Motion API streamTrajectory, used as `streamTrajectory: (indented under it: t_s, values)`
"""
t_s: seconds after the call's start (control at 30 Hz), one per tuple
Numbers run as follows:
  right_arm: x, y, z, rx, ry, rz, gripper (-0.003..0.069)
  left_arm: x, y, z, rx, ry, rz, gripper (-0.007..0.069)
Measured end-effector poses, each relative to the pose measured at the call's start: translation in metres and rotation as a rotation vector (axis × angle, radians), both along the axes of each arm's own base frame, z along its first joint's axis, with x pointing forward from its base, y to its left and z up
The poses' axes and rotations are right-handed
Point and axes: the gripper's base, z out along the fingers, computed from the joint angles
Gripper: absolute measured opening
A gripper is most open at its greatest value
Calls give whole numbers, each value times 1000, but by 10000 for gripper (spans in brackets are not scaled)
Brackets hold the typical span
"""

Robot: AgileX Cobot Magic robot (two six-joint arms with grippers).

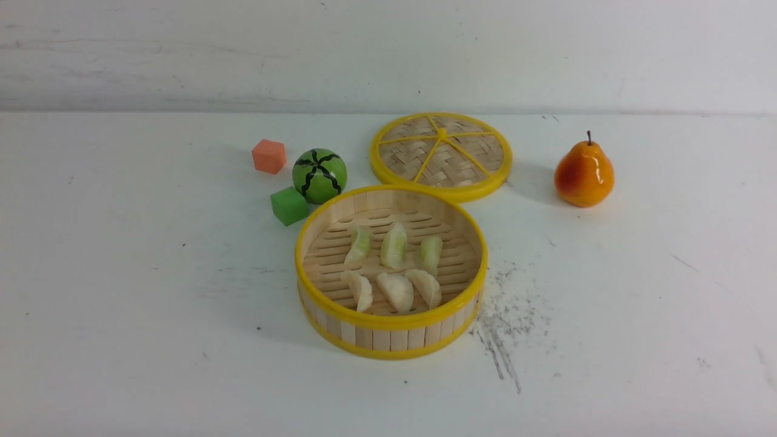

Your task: Put the dumplings into the steamer on the white table.

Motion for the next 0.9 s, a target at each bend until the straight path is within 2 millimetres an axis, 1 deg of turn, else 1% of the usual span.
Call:
streamTrajectory:
  t_s: [0.2,0.9]
  values:
    - [0,0,0,0,0,0,97,0,1,0,42,-4,3,-13]
    - [0,0,0,0,0,0,115,0,1,0,44,-4,3,-13]
